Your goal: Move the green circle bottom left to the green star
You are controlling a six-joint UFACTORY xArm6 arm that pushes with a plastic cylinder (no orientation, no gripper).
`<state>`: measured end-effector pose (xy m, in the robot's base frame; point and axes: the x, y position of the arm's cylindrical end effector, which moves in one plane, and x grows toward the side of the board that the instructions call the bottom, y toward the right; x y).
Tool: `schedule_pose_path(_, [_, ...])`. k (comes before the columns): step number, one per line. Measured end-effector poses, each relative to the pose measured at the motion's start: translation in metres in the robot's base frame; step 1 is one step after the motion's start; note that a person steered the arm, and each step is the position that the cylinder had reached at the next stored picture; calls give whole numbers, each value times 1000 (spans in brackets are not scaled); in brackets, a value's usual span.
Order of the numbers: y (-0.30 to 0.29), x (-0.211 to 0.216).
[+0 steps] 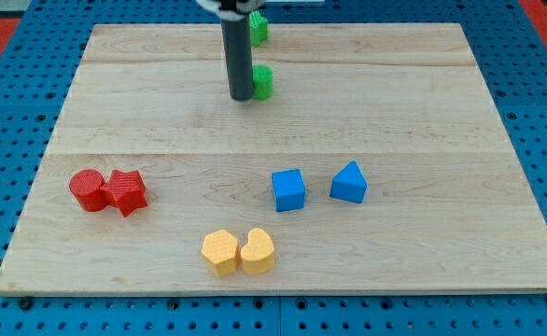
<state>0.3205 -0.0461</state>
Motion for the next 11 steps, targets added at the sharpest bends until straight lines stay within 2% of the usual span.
schedule_pose_path(1, [6,-34])
schedule_pose_path(2, [14,5])
schedule_pose_path(3, [58,10])
schedule_pose_path(4, [77,-36])
schedule_pose_path(5, [54,-75])
schedule_pose_path(6, [60,-33])
schedule_pose_path(8, [23,-16])
schedule_pose_path(10, [-18,23])
schedule_pose_path(11, [-29,-24])
